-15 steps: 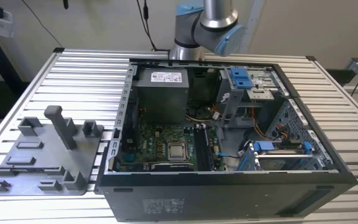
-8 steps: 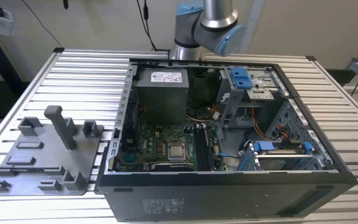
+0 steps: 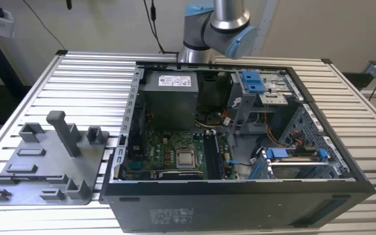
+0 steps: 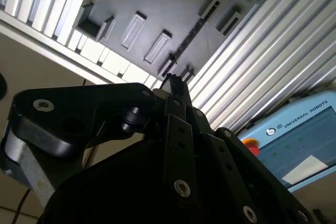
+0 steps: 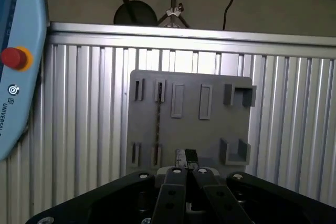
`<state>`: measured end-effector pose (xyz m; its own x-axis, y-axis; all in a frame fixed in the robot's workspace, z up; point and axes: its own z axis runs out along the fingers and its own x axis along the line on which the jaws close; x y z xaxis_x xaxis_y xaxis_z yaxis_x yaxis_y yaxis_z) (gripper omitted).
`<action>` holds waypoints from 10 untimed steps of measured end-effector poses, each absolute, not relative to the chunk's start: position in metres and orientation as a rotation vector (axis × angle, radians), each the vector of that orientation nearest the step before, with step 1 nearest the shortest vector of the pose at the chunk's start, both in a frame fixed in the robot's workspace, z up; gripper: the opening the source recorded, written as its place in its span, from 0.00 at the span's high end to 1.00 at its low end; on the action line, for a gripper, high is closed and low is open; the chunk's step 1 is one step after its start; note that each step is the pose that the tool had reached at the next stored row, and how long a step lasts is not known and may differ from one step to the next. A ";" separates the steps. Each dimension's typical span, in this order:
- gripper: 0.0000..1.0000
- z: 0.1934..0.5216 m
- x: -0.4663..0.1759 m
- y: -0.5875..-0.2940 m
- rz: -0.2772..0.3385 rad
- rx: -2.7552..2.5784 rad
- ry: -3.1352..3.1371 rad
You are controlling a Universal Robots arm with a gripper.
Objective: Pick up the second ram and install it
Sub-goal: 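Pick up the second ram and move it above second insertion slot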
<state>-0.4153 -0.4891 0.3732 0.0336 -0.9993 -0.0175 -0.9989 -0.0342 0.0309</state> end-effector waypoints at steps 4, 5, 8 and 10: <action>0.89 0.373 -0.415 -0.489 -0.053 2.253 -2.175; 0.88 0.373 -0.415 -0.489 -0.053 2.253 -2.175; 0.76 0.373 -0.415 -0.489 -0.053 2.254 -2.173; 0.70 0.373 -0.415 -0.489 -0.053 2.255 -2.173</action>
